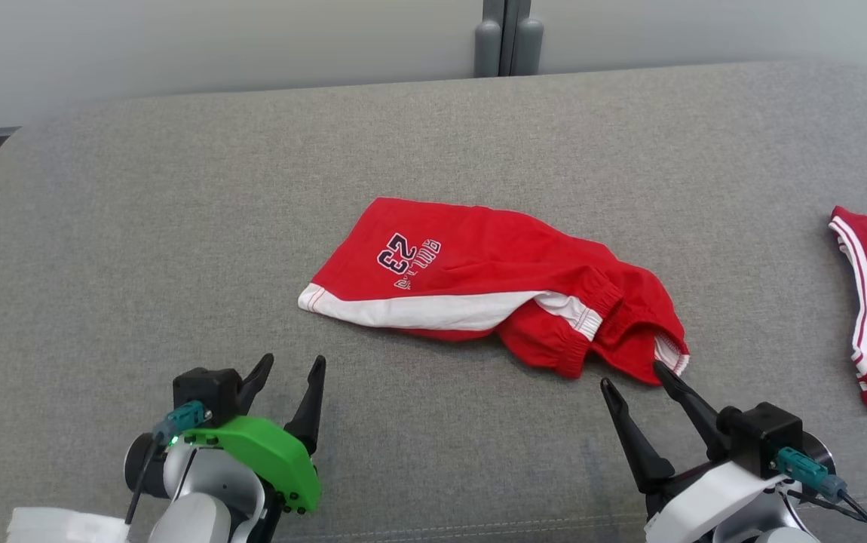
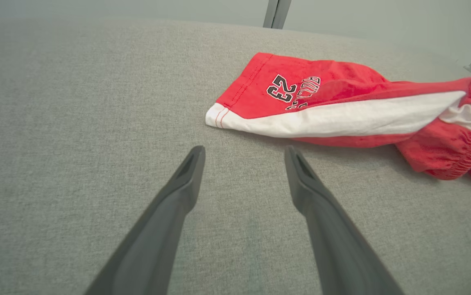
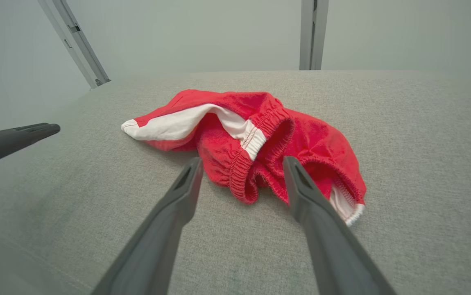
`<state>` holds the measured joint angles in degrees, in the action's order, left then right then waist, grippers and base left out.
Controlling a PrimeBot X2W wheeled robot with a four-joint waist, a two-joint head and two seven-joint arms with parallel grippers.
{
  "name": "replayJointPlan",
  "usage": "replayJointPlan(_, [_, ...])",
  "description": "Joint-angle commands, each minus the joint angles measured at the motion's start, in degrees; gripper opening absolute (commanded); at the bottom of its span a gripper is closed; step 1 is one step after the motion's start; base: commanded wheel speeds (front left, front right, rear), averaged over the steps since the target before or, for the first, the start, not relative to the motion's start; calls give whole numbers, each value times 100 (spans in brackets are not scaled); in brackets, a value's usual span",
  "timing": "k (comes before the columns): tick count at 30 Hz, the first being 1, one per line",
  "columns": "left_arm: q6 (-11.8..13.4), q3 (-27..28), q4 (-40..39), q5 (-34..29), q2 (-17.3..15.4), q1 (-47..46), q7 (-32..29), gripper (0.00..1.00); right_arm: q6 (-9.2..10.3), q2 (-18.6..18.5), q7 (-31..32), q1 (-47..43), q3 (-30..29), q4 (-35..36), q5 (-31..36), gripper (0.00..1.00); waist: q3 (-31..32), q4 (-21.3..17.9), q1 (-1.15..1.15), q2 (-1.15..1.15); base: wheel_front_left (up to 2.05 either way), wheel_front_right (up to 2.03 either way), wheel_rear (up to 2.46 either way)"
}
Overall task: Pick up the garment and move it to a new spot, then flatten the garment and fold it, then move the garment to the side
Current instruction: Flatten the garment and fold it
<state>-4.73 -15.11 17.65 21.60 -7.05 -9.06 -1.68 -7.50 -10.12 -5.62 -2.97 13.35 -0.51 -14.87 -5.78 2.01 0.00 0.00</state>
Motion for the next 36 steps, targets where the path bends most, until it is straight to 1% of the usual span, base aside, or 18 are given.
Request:
replayJointPlan(1, [-80,-43,121,109,-14,-213,-151,100,3,-57,9,134,81,-67,-156,100,-196,16,0,0,0,0,0])
replayJointPlan(4, [-146,-108,334,233,-41,-546,-364,100,3,-149,-36,324,161,-185,-299,100,-365,27,0,0,0,0,0])
replayJointPlan(5, [-146,-108,334,233,-41,-546,-364,100,3,-149,-36,324,161,-185,-299,100,-365,27,0,0,0,0,0])
replayJointPlan(13, [-250,-243,1000,579,-113,-1424,-615,100,3,-359,-132,856,395,-422,-625,100,-760,63,0,0,0,0,0])
replayJointPlan(22, [-279,-573,1635,924,-208,-2257,-568,100,3,-593,-210,1371,731,-611,-905,100,-1140,132,0,0,0,0,0])
replayJointPlan(29, [-278,-874,2102,1261,-290,-2658,-553,100,2,-707,-295,1625,920,-695,-1081,100,-1314,120,0,0,0,0,0])
replayJointPlan(30, [-278,-916,2151,1351,-269,-2685,-564,100,2,-719,-319,1650,938,-703,-1112,99,-1328,112,0,0,0,0,0])
replayJointPlan(31, [-278,-943,2208,1354,-286,-2728,-539,100,2,-735,-327,1664,961,-710,-1128,82,-1345,104,0,0,0,0,0])
replayJointPlan(32, [-278,-976,2261,1411,-295,-2761,-533,85,3,-752,-341,1679,987,-725,-1144,58,-1359,96,0,0,0,0,0])
replayJointPlan(33, [-278,-1016,2298,1500,-277,-2782,-539,54,3,-757,-363,1707,1010,-731,-1157,44,-1374,87,0,0,0,0,0])
replayJointPlan(34, [-278,-1058,2338,1499,-314,-2827,-488,36,2,-765,-377,1743,1030,-736,-1175,27,-1391,76,0,0,0,0,0])
replayJointPlan(35, [-278,-1079,2371,1515,-339,-2865,-429,0,3,-776,-390,1776,1050,-746,-1189,0,-1406,63,0,0,0,0,0])
replayJointPlan(36, [-278,-1133,2409,1637,-300,-2861,-457,0,3,-783,-414,1795,1069,-756,-1209,0,-1414,52,0,0,0,0,0])
